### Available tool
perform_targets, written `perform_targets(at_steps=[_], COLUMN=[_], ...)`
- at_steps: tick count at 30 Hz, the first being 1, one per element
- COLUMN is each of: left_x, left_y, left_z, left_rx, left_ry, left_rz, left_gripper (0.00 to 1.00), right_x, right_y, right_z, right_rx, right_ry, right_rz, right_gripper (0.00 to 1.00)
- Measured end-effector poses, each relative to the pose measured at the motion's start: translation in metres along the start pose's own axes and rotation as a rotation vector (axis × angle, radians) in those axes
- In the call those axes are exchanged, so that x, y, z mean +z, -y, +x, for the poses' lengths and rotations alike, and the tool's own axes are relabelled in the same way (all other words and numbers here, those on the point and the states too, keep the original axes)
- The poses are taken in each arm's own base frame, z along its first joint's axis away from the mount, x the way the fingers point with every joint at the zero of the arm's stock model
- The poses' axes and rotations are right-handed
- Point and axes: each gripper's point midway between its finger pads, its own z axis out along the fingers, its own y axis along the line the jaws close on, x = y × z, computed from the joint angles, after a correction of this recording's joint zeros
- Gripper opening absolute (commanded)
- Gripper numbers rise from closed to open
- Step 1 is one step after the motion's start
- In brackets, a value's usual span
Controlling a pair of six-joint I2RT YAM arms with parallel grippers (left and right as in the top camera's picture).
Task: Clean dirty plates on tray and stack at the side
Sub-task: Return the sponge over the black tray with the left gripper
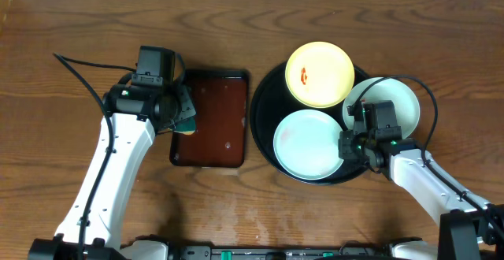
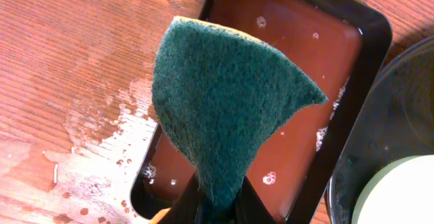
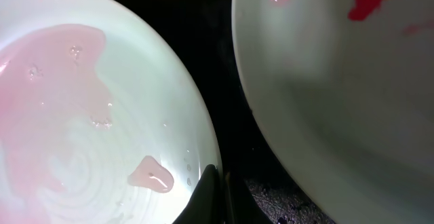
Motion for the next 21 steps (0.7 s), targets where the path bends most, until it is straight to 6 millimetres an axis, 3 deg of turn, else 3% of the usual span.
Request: perform_targets(at_steps=[4,6,9,14,15,16,21], left_x=[0.0012,0.0017,0.0025,0.0026,0.0026,0.0026,0.0026], left_y=[-0.0001,-0.0003,-0.0003,-0.0005,-0.0006,-0.0006,-0.0006], left_z=[0.0003,0.0004,0.0006,0.001,0.0011,0.0011,0.0012], left_rx=[0.002,0.003,0.004,0.004,0.004,0.004,0.004], left_ry=[-0.004,-0.005,-0.007,-0.009,-0.01,-0.01,-0.01], left_rz=[-0.002,-0.003,-0.004,-0.005,-0.005,-0.005,-0.005], left_gripper=[0.08,0.08,0.08,0.08,0.08,0.08,0.08], right_x=[0.0,0.0,0.0,0.0001,0.0001,0.0001,0.0001], right_y=[0.0001,0.0001,0.0,0.0,0.0001,0.0001,-0.0027], right_z=[-0.0001,0.0,0.0005,-0.0003,-0.0001,-0.0001,-0.0019], right_rx=[0.011,0.016,0.02,0.021,0.022,0.021,0.021], right_ry=[0.001,0.001,-0.002,0.002,0.002,0.002,0.008], right_rz=[0.001,0.001,0.0,0.0,0.0,0.0,-0.015], right_gripper=[0.2,0.17,0.04,0.09,0.08,0.01,0.01])
